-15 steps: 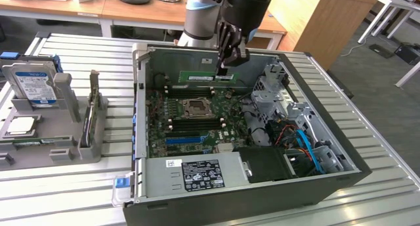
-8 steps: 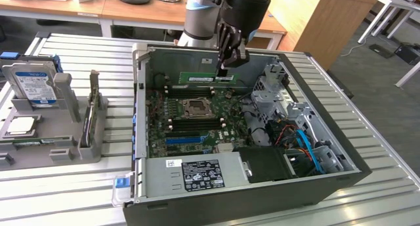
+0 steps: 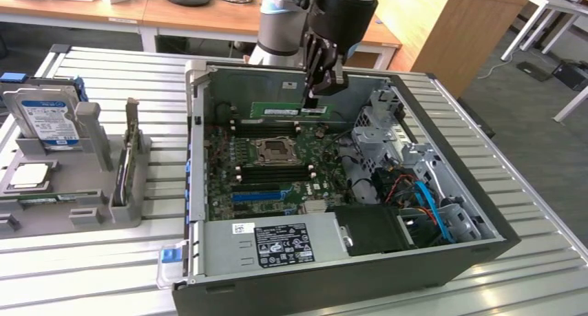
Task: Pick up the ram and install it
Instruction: 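Pick up the ram and move it above insertion slot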
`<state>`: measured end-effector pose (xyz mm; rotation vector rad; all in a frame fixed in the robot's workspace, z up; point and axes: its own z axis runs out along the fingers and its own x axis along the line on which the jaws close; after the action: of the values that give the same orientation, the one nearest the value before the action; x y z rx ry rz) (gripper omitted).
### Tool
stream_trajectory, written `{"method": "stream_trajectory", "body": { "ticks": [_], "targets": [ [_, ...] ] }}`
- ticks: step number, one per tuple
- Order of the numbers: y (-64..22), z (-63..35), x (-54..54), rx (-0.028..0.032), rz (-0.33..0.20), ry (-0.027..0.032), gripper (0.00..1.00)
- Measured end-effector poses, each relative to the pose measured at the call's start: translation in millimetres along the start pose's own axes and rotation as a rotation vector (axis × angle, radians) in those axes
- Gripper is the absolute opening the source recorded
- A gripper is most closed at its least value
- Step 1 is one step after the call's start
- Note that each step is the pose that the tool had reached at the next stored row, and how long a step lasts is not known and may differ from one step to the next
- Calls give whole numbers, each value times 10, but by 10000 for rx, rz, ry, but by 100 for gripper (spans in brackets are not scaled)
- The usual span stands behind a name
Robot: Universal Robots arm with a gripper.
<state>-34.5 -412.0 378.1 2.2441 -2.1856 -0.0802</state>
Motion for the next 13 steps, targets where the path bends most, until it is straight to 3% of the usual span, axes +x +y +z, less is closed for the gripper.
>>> {"method": "stream_trajectory", "body": {
  "ticks": [13],
  "targets": [
    [-1,19,1,5,-1,-1,12]
  ]
}}
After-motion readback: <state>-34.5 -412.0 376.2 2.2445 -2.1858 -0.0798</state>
